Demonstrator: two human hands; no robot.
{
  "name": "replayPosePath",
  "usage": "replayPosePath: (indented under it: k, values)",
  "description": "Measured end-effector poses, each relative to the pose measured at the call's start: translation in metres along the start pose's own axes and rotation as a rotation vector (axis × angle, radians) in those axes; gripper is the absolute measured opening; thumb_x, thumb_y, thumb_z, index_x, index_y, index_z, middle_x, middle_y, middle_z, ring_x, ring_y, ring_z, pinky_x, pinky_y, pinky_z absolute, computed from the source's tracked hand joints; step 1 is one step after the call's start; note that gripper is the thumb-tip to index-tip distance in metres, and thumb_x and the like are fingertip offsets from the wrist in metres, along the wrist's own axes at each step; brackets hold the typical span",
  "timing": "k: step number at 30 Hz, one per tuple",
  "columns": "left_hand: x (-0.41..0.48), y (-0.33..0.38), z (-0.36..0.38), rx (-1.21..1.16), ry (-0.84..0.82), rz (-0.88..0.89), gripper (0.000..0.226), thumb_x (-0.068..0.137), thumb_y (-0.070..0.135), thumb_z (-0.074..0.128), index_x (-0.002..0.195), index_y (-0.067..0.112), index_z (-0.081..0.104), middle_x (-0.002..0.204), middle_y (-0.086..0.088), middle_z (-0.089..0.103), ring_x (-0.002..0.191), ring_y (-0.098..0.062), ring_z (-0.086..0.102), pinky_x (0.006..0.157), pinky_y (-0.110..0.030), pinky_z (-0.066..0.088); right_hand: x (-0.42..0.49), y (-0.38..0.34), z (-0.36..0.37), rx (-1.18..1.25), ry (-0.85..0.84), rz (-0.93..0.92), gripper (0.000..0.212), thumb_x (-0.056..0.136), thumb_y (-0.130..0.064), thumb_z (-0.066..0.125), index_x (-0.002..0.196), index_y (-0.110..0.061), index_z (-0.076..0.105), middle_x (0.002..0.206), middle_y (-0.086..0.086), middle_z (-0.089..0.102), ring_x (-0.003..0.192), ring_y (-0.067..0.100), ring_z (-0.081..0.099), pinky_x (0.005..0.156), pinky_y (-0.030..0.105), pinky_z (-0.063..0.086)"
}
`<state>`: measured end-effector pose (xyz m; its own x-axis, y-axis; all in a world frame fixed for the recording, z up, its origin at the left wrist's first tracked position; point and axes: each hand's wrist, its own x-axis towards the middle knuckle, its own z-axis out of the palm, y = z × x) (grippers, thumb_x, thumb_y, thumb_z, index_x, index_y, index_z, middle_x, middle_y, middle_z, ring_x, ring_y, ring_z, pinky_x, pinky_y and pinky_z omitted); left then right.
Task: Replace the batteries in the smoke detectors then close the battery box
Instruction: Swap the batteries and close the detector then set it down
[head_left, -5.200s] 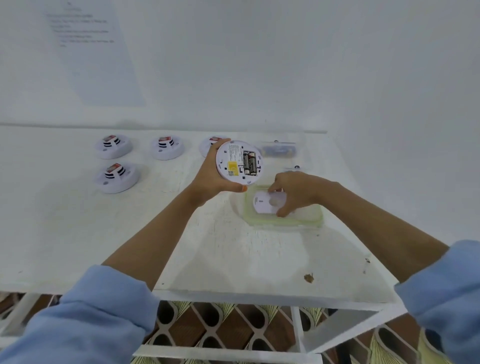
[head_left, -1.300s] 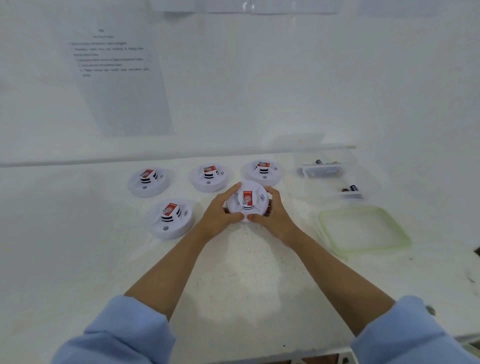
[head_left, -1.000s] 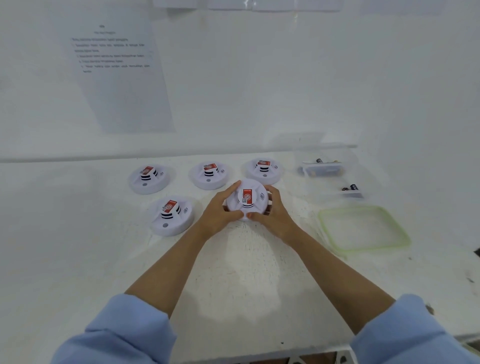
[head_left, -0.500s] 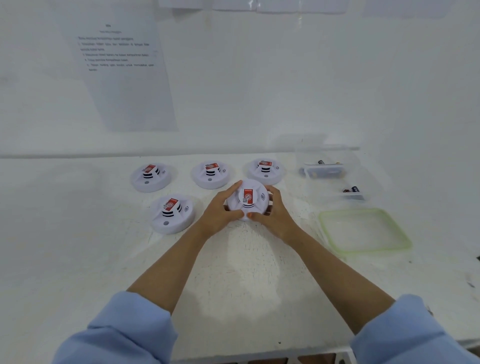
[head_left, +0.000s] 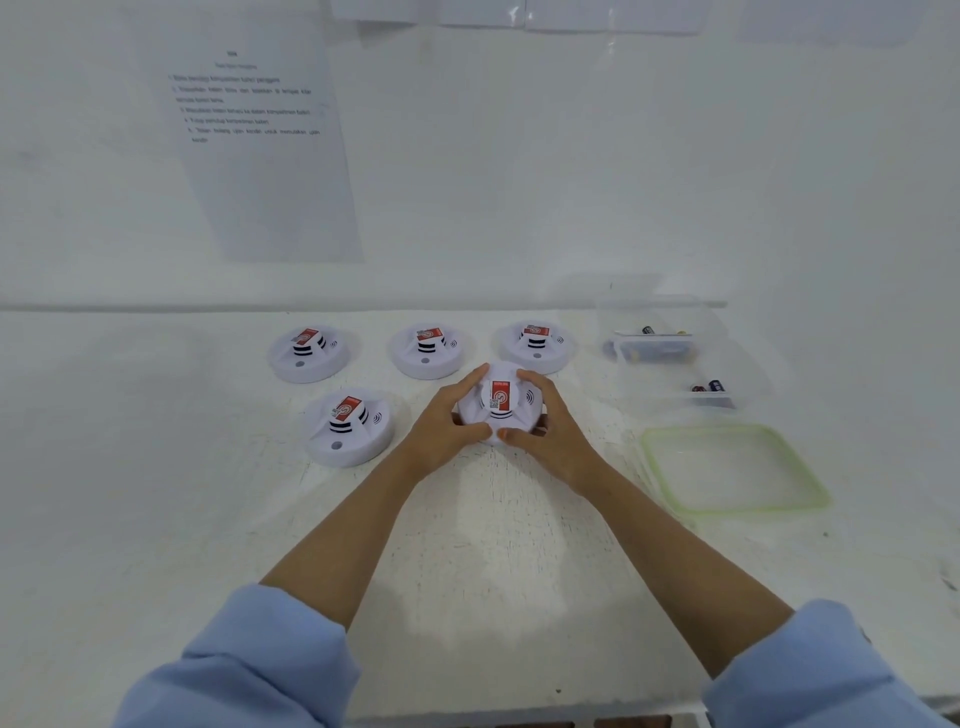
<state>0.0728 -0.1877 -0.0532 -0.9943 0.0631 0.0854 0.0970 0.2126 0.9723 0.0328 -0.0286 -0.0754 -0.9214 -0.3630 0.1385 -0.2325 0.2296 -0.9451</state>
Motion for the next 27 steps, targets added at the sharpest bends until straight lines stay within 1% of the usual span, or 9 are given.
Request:
replayPosePath:
  k: [3,5,9,12,16,18,20,23,27]
  values:
    - [0.0,-0.002,-0.001,-0.001,-0.011,-0.004,0.07,0.083,-0.007,0.059,0.142,0.019,0.031,0.129,0.011,0.042,0.116,-0.011,0.045,0.088,-0.022,0.05,0.001,0.002,0.001,-0.006,0.005,-0.015,0.07,0.074,-0.007,0.074,0.13,-0.022,0.035,0.138,0.008,0.042,0.127,0.024,0.041,0.106,0.044,0.04]
    - [0.0,-0.003,-0.001,-0.013,-0.019,-0.007,0.071,0.083,-0.007,0.059,0.142,0.02,0.031,0.129,0.009,0.043,0.117,-0.013,0.046,0.085,-0.02,0.051,0.003,0.003,0.001,-0.001,0.009,-0.016,0.071,0.073,-0.006,0.074,0.13,-0.021,0.035,0.137,0.008,0.042,0.127,0.024,0.042,0.106,0.042,0.039]
    - [0.0,-0.003,-0.001,-0.01,-0.025,-0.002,0.07,0.084,-0.007,0.057,0.142,0.02,0.029,0.128,0.009,0.043,0.115,-0.012,0.046,0.081,-0.015,0.052,0.003,0.003,0.001,0.002,0.008,-0.005,0.068,0.074,-0.006,0.073,0.13,-0.019,0.035,0.135,0.004,0.042,0.127,0.023,0.042,0.102,0.031,0.039]
    - [-0.001,-0.002,-0.001,-0.014,-0.025,0.002,0.067,0.085,-0.006,0.057,0.141,0.02,0.029,0.128,0.008,0.042,0.114,-0.012,0.046,0.078,-0.012,0.052,0.002,0.003,0.001,0.003,0.002,-0.004,0.07,0.076,-0.01,0.072,0.134,-0.019,0.034,0.138,0.007,0.042,0.127,0.021,0.042,0.104,0.034,0.04]
    - [-0.001,-0.002,-0.001,-0.025,-0.022,0.004,0.066,0.086,-0.005,0.056,0.138,0.025,0.029,0.128,0.008,0.041,0.106,-0.004,0.049,0.073,-0.009,0.05,-0.001,-0.003,-0.001,0.068,-0.011,0.026,0.058,0.084,-0.01,0.063,0.133,-0.026,0.034,0.14,0.003,0.04,0.127,0.017,0.041,0.102,0.03,0.041]
    - [-0.001,-0.003,-0.001,-0.033,-0.024,-0.004,0.066,0.086,-0.005,0.056,0.139,0.025,0.03,0.129,0.006,0.041,0.109,-0.008,0.049,0.074,-0.01,0.051,-0.003,-0.005,-0.002,0.1,-0.018,0.027,0.051,0.089,-0.007,0.056,0.131,-0.028,0.035,0.142,0.002,0.038,0.128,0.017,0.041,0.1,0.028,0.042]
    - [-0.002,-0.003,-0.002,-0.037,-0.023,-0.005,0.065,0.086,-0.005,0.056,0.139,0.024,0.031,0.129,0.005,0.041,0.112,-0.011,0.047,0.074,-0.011,0.052,-0.004,-0.004,-0.002,0.123,-0.027,0.032,0.049,0.091,-0.006,0.052,0.129,-0.032,0.036,0.143,0.003,0.038,0.128,0.019,0.042,0.099,0.03,0.044]
    - [-0.002,-0.003,-0.003,-0.058,-0.034,-0.004,0.064,0.086,-0.006,0.056,0.137,0.024,0.033,0.129,0.005,0.042,0.108,-0.007,0.049,0.073,-0.011,0.052,-0.005,-0.005,-0.001,0.139,-0.018,0.027,0.049,0.091,-0.003,0.051,0.13,-0.029,0.038,0.142,0.004,0.039,0.127,0.019,0.043,0.099,0.03,0.045]
    - [-0.002,-0.005,-0.004,-0.065,-0.046,-0.003,0.064,0.086,-0.006,0.056,0.14,0.021,0.032,0.129,0.007,0.043,0.11,-0.007,0.05,0.077,-0.013,0.052,-0.007,-0.007,-0.001,0.145,-0.015,0.042,0.05,0.091,-0.004,0.05,0.134,-0.026,0.037,0.142,0.004,0.04,0.127,0.021,0.044,0.1,0.032,0.045]
